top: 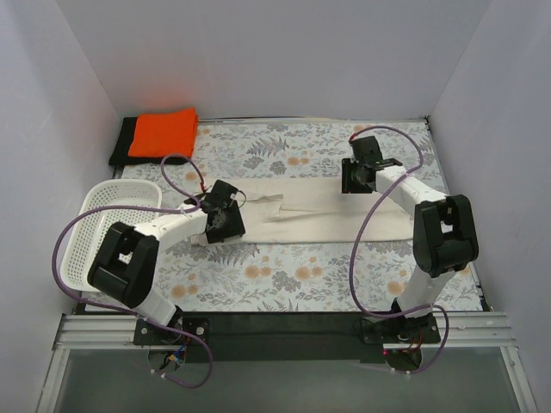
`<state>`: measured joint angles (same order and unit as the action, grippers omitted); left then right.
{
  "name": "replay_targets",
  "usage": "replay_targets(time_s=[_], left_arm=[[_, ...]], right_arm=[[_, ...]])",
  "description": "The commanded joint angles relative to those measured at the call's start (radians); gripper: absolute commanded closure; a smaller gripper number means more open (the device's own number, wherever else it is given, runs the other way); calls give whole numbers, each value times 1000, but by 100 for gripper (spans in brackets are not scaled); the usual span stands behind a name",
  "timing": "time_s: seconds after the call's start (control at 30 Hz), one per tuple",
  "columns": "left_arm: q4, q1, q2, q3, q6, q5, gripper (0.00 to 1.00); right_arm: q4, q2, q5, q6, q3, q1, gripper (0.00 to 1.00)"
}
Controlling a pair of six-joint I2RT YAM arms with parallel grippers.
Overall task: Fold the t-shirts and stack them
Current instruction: Fold the tshirt
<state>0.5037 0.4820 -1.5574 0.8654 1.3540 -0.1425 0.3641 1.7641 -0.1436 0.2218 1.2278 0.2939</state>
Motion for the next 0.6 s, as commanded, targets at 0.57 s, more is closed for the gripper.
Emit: replay_targets(time_s=[0.57], left_arm=[[13, -20, 30, 204, -81, -58, 37]], right_arm=[[-27, -236, 463, -15, -185, -239, 58]])
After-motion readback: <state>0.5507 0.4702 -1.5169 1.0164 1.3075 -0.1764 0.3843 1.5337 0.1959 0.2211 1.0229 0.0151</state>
